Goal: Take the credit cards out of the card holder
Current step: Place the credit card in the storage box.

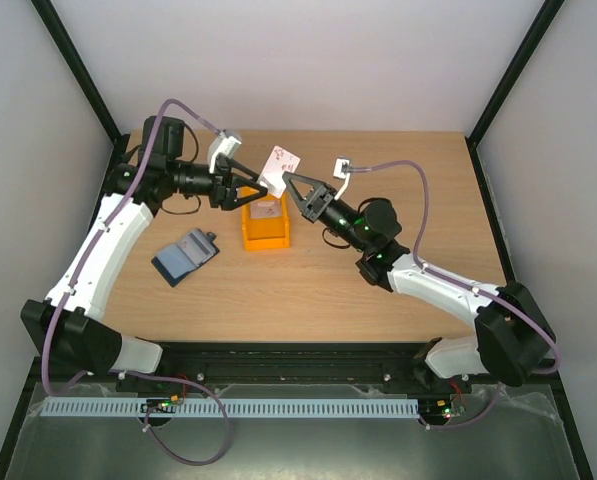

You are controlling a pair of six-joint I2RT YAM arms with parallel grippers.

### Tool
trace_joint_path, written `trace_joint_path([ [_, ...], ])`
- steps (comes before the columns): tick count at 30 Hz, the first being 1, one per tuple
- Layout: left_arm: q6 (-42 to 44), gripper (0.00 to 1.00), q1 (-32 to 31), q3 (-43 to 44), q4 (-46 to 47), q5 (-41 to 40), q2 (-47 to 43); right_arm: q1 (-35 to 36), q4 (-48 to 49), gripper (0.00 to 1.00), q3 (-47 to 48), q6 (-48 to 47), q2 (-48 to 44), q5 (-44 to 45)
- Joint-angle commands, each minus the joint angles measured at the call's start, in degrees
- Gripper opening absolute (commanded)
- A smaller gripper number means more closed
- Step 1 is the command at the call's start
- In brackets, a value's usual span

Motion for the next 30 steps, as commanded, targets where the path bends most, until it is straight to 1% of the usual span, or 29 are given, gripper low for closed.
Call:
trace_joint_path([
  [1, -1.66, 0.54, 0.06, 0.42, 1.29, 3.07, -0.03, 0.88, 4.51, 0.02, 3.27, 0.32, 1.27, -3.35],
  [5, -2.13, 0.17, 0.0, 0.05, 1.42, 3.77, -0.1, 1.18, 4.61, 0.01, 4.28, 0.23, 2.44, -5.07],
  [6, -1.85, 0.09, 0.05, -0.06, 1.3, 3.96, -0.23, 1.2, 4.6, 0.02, 4.47, 0.25, 2.61, -5.44],
  [8, -1.44, 0.03, 0.04, -0.42, 1.08, 5.04, -0.49, 1.2, 4.39, 0.02, 4.86, -0.17, 2.92, -6.38],
  [9, -1.72, 0.02, 0.06, -0.76, 1.09, 5.55, -0.55, 1.19, 3.55, 0.02, 5.07, -1.27, 2.75, -7.12],
  [10, -2.07, 0.02, 0.07, -1.23, 1.09, 6.07, -0.82, 1.16, 1.42, 0.04, 5.7, -3.85, 2.21, -7.88],
  [11, -2.41, 0.02, 0.28, -1.8, 1.06, 6.32, -1.19, 1.12, -3.2, 0.14, 6.71, -7.85, 1.38, -8.32],
  [12, -2.7, 0.02, 0.63, -2.4, 0.91, 6.36, -1.84, 1.11, -9.29, 0.35, 7.99, -13.44, 0.05, -7.92],
  [13, -3.15, 0.02, 1.14, -3.01, 0.87, 6.29, -2.3, 1.11, -15.63, 0.52, 9.21, -20.45, -1.46, -5.73],
  [14, -3.76, 0.02, 1.86, -3.6, 0.79, 6.1, -2.77, 1.11, -21.84, 0.61, 9.94, -26.98, -3.39, -2.13],
  [15, -4.7, 0.02, 2.61, -4.05, 0.83, 5.91, -3.06, 1.11, -26.06, 0.65, 10.19, -33.78, -5.34, 2.49],
  [16, -5.74, 0.02, 3.25, -4.49, 1.1, 5.65, -3.36, 1.11, -28.81, 0.66, 9.89, -40.21, -7.25, 6.48],
  [18, -8.48, 0.02, 4.3, -5.21, 2.31, 4.89, -3.85, 1.11, -29.74, 0.66, 7.69, -56.4, -10.76, 12.4],
  [20, -12.48, 0.02, 4.69, -6.41, 4.24, 5.15, -4.07, 1.15, -28.27, 0.67, 4.44, -75.27, -13.65, 13.22],
  [21, -13.18, 0.02, 4.72, -6.89, 4.84, 6.62, -4.0, 1.17, -27.65, 0.71, 3.57, -84.61, -14.46, 12.9],
  [22, -13.27, 0.02, 4.65, -7.32, 5.17, 8.87, -3.94, 1.2, -26.46, 0.75, 3.38, -90.35, -14.96, 13.35],
  [23, -12.72, 0.02, 4.57, -7.65, 5.1, 10.93, -3.98, 0.99, -25.01, 0.8, 4.42, -91.25, -15.07, 14.3],
  [24, -10.63, 0.02, 4.5, -7.48, 3.97, 11.83, -4.09, 0.04, -28.03, 0.84, 8.33, -87.85, -14.54, 13.78],
  [25, -6.52, 0.02, 4.42, -6.68, 1.43, 11.3, -4.22, -2.14, -35.78, 0.86, 15.02, -83.37, -12.93, 9.26],
  [26, -0.02, 0.02, 4.04, -5.0, -3.3, 8.34, -4.24, -4.25, -43.38, 0.86, 22.06, -78.56, -10.6, 3.46],
  [27, 5.63, 0.02, 3.14, -3.27, -9.26, 1.34, -4.1, -5.7, -50.7, 0.86, 29.32, -74.7, -7.94, -3.56],
  [29, 14.65, 0.02, 0.85, -0.79, -14.87, -10.17, -3.84, -6.67, -62.49, 0.84, 39.86, -71.08, -3.2, -11.58],
  [30, 18.38, 0.02, 0.5, -0.1, -17.06, -13.39, -3.73, -6.75, -67.0, 0.82, 43.12, -70.66, -1.58, -15.41],
])
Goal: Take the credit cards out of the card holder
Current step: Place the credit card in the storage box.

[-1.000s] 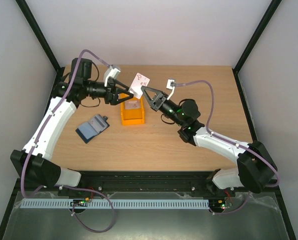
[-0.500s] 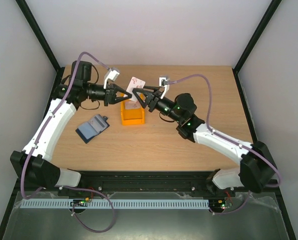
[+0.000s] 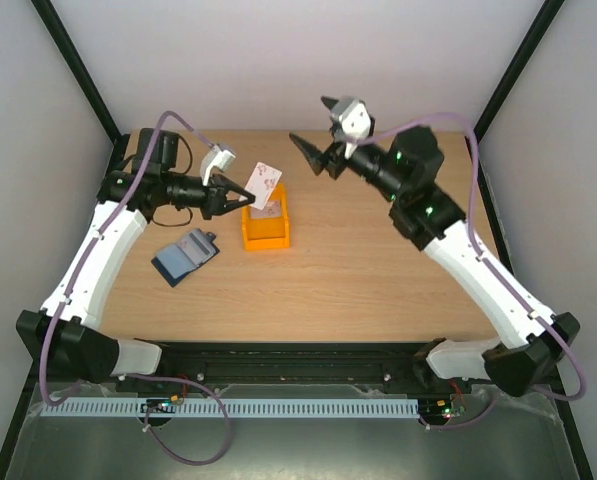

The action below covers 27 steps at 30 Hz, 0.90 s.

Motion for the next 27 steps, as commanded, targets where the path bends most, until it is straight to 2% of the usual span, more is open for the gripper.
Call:
trace_joint_path([
  [1, 22.22, 0.02, -2.45, 4.71, -14.24, -16.9, -0.9, -1.71, -25.58, 0.81, 16.98, 3.14, 5.65, -20.32],
  [4, 27.75, 0.02, -2.49, 5.85, -18.44, -21.81, -0.82, -1.79, -27.27, 0.76, 15.63, 7.26, 5.48, -27.04],
  [13, 35.51, 0.02, -3.25, 9.28, -25.26, -18.14, -1.08, -1.21, -19.14, 0.54, 5.47, 24.89, 7.37, -35.65],
  [21, 35.31, 0.02, -4.72, 9.16, -25.57, -17.12, -0.82, 1.48, -21.51, 0.45, 6.18, 23.21, 11.69, -32.52],
  [24, 35.19, 0.02, -4.85, 9.25, -25.44, -16.71, -0.81, 1.72, -22.14, 0.35, 6.11, 22.62, 12.39, -33.08],
  [27, 35.7, 0.02, -4.9, 9.23, -25.75, -16.07, -0.81, 1.73, -21.44, 0.2, 4.98, 22.7, 11.94, -33.42],
])
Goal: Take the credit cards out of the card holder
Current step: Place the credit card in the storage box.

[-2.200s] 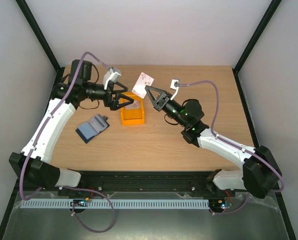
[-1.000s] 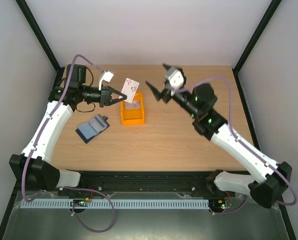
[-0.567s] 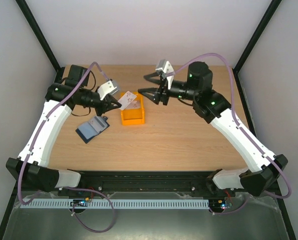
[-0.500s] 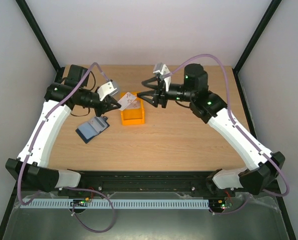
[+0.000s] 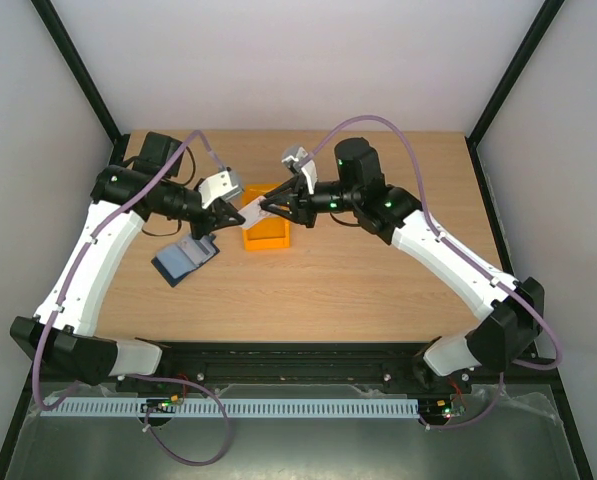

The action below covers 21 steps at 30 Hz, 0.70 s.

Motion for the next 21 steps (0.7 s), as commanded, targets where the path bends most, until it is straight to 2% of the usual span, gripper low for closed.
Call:
trace_joint_path([
  [1, 1.59, 0.02, -0.33, 1.12, -1.69, 2.37, -0.59, 0.24, 0.12, 0.14, -0.76, 0.35, -0.56, -0.93],
  [3, 1.55, 0.02, -0.31, 1.08, -1.66, 2.62, -0.43, 0.23, 0.71, 0.03, -1.62, 0.76, -0.88, -1.04],
  [8, -0.44, 0.04, -0.36, 0.91, -0.06, 2.71, -0.37, 0.17, 2.84, 0.02, -3.39, 2.75, -1.41, -1.71],
  [9, -1.87, 0.24, -0.38, 0.69, 1.38, 1.84, -0.46, 0.15, 4.15, 0.02, -3.87, 4.04, -1.48, -1.31],
  [10, -5.63, 0.6, -0.35, 0.26, 3.4, 0.03, -0.56, 0.0, 5.79, 0.02, -4.67, 6.87, -1.6, 0.05],
  [11, -9.3, 0.91, -0.24, -0.47, 6.3, -2.8, -0.72, -0.37, 7.87, 0.02, -5.07, 10.0, -1.62, 2.2],
  [12, -12.51, 0.98, -0.24, -1.33, 8.87, -6.83, -0.83, -1.12, 9.99, 0.02, -5.7, 13.55, -1.43, 5.15],
  [15, -19.38, 0.99, 0.4, -5.22, 14.35, -19.73, -0.85, -3.97, 17.03, 0.02, -8.77, 25.99, 0.86, 16.29],
  [17, -22.47, 0.99, 1.17, -7.89, 17.33, -25.93, -0.92, -4.41, 18.14, 0.02, -9.07, 31.51, 3.75, 24.6],
  [21, -25.65, 1.0, 4.16, -11.73, 21.05, -30.79, -1.38, -4.33, 26.31, 0.02, -10.25, 41.24, 10.12, 31.65],
])
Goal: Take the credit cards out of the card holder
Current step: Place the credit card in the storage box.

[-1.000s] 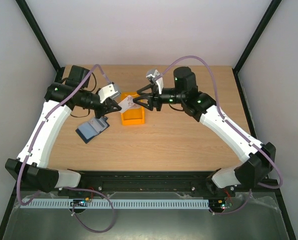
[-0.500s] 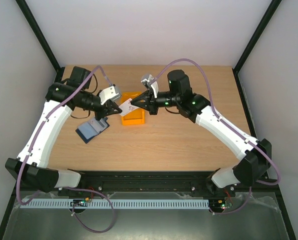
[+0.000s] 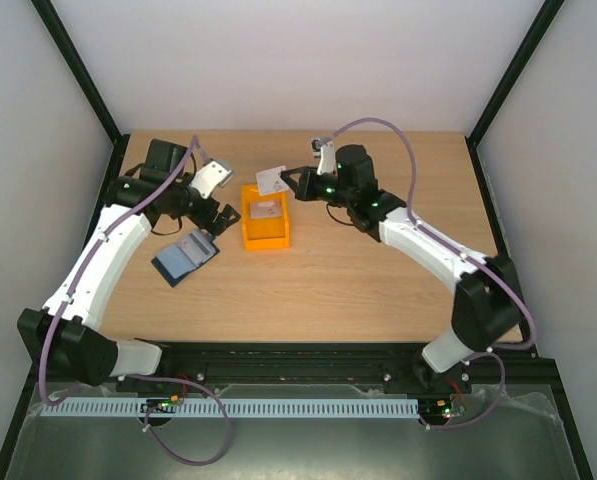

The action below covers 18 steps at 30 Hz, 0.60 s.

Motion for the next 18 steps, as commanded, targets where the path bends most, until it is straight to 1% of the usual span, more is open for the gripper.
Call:
trace_joint_path([
  [1, -7.52, 0.99, 3.72, -3.58, 6.94, -10.7, -1.19, 0.22, 11.84, 0.01, -1.78, 16.08, 7.31, 14.18],
  [3, -8.38, 0.99, 6.07, -4.66, 8.07, -10.56, -1.66, 0.76, 13.48, 0.02, -0.36, 17.75, 11.05, 15.96],
  [7, -9.36, 0.99, 10.06, -6.74, 9.46, -9.52, -1.8, 2.45, 13.03, 0.02, 3.78, 19.75, 18.03, 19.99],
  [12, -9.28, 0.99, 10.7, -8.02, 9.99, -10.75, -1.95, 3.01, 12.9, 0.02, 6.32, 22.45, 23.29, 22.18],
  [18, -9.05, 1.0, 10.7, -7.85, 9.9, -10.69, -1.45, 3.87, 8.13, 0.02, 11.22, 22.18, 29.09, 21.63],
])
